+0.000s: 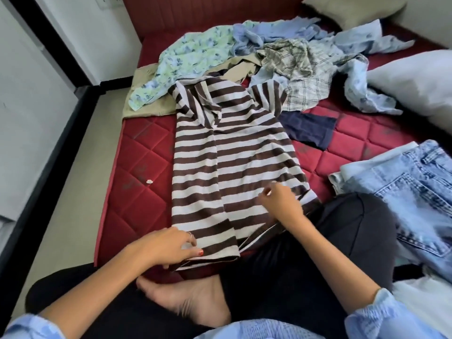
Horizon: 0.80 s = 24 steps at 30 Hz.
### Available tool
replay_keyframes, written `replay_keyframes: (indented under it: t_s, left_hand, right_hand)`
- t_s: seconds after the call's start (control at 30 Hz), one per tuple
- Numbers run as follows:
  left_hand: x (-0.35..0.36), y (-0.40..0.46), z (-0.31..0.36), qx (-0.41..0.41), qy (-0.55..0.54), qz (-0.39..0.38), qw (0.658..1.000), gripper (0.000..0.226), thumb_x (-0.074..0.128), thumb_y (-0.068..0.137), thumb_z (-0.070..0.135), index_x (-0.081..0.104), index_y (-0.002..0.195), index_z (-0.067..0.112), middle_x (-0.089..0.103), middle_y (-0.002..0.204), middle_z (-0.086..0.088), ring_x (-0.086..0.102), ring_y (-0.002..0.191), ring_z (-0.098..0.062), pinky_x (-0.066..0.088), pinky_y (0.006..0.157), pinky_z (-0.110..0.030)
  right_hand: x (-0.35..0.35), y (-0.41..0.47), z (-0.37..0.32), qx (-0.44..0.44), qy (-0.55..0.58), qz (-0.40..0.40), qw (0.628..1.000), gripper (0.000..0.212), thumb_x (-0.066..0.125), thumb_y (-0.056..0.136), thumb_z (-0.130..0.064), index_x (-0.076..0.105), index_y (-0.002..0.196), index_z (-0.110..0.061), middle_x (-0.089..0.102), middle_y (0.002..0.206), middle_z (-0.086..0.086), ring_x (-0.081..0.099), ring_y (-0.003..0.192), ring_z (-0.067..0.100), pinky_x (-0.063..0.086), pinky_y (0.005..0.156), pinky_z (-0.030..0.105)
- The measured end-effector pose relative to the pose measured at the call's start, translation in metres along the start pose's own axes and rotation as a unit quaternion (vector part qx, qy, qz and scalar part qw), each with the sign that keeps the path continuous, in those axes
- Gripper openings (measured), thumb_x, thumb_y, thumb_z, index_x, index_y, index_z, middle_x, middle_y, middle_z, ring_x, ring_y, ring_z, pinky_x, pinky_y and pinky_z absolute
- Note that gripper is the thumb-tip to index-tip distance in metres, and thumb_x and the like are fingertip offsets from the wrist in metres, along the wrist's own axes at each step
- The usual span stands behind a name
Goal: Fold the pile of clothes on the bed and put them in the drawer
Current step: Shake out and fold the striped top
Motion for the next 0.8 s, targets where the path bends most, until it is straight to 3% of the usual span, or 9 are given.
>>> replay_keyframes:
  t_s: [0.07,0.1,0.2,0.27,0.4,0.5,0.6,0.7,0.8]
  left_hand:
    - [-0.01,0.009,0.006,-0.018,0.001,-0.054,0.998,0.046,0.048,0.086,0.065,0.055,0.119,0.034,0.065,0.076,0.01,0.065,0.054,-0.007,0.052,0.082,-0.026]
    - [-0.014,0.011,0.009,-0.029,0.014,-0.085,0.996,0.049,0.054,0.084,0.063,0.055,0.12,0.03,0.063,0.076,0.009,0.065,0.057,-0.01,0.052,0.081,-0.026]
    - [-0.011,0.014,0.014,-0.056,0.105,-0.15,0.982,0.056,0.07,0.076,0.056,0.057,0.116,0.018,0.063,0.105,0.001,0.063,0.095,-0.02,0.044,0.079,-0.029]
    - [-0.001,0.013,0.012,-0.072,0.138,-0.156,0.975,0.058,0.072,0.073,0.054,0.058,0.115,0.017,0.062,0.118,0.0,0.06,0.107,-0.021,0.041,0.079,-0.031]
    - [0.018,0.013,-0.001,-0.082,0.053,-0.224,0.97,0.05,0.066,0.081,0.048,0.059,0.111,0.009,0.073,0.105,-0.006,0.059,0.078,-0.014,0.046,0.069,-0.027]
    - [0.007,0.009,-0.003,-0.083,0.024,-0.182,0.979,0.036,0.06,0.084,0.051,0.059,0.1,0.019,0.073,0.099,-0.004,0.059,0.073,-0.012,0.045,0.069,-0.023]
    - [-0.021,0.013,0.005,-0.068,0.032,-0.026,0.997,0.043,0.056,0.085,0.059,0.06,0.111,0.025,0.063,0.1,0.005,0.061,0.094,-0.014,0.048,0.085,-0.029]
    - [-0.048,0.021,0.039,0.025,-0.141,0.086,0.986,0.043,0.058,0.085,0.058,0.059,0.116,0.028,0.064,0.098,0.01,0.06,0.085,-0.003,0.049,0.083,-0.023]
    - [-0.064,0.028,0.096,0.128,-0.219,0.116,0.96,0.06,0.065,0.082,0.054,0.047,0.134,0.03,0.056,0.124,0.012,0.056,0.103,-0.001,0.045,0.09,-0.017]
  right_hand:
    - [-0.021,0.012,0.015,0.006,-0.095,0.038,0.995,0.026,0.053,0.089,-0.025,0.059,0.11,-0.011,0.056,0.12,0.011,0.05,0.116,0.037,0.041,0.092,0.045]
    - [-0.028,0.018,0.025,0.03,-0.146,0.01,0.989,0.034,0.054,0.088,-0.027,0.056,0.12,-0.014,0.047,0.131,0.011,0.041,0.125,0.039,0.035,0.1,0.052]
    - [-0.037,0.028,0.05,0.103,-0.239,-0.143,0.955,0.062,0.066,0.083,-0.043,0.045,0.137,-0.019,0.035,0.145,0.009,0.03,0.134,0.039,0.022,0.106,0.062]
    - [-0.037,0.033,0.057,0.088,-0.287,-0.233,0.925,0.074,0.074,0.075,-0.053,0.049,0.133,-0.015,0.043,0.142,0.008,0.041,0.13,0.034,0.03,0.109,0.055]
    - [-0.042,0.037,0.05,0.009,-0.298,-0.318,0.9,0.068,0.078,0.074,-0.045,0.056,0.127,-0.007,0.058,0.13,0.007,0.056,0.114,0.025,0.044,0.092,0.031]
    - [-0.048,0.037,0.046,-0.06,-0.245,-0.264,0.931,0.045,0.076,0.078,-0.036,0.065,0.111,-0.006,0.065,0.111,0.009,0.056,0.093,0.021,0.042,0.077,0.027]
    - [-0.05,0.03,0.043,-0.097,-0.182,-0.171,0.963,0.037,0.071,0.081,-0.039,0.065,0.098,-0.007,0.066,0.099,0.01,0.059,0.088,0.024,0.047,0.078,0.033]
    - [-0.054,0.014,0.038,-0.101,-0.097,-0.075,0.987,0.037,0.071,0.079,-0.049,0.061,0.09,-0.015,0.064,0.093,0.004,0.061,0.085,0.023,0.051,0.077,0.039]
    - [-0.065,-0.006,0.03,-0.09,0.011,-0.032,0.995,0.039,0.073,0.079,-0.045,0.064,0.086,-0.007,0.065,0.081,0.002,0.058,0.069,0.014,0.044,0.058,0.018]
Point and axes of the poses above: each hand's wrist, its own y-axis towards the middle knuckle, its own x-axis out of the palm, z = x × y, the point moved 2 cm from there along y, towards the middle knuckle
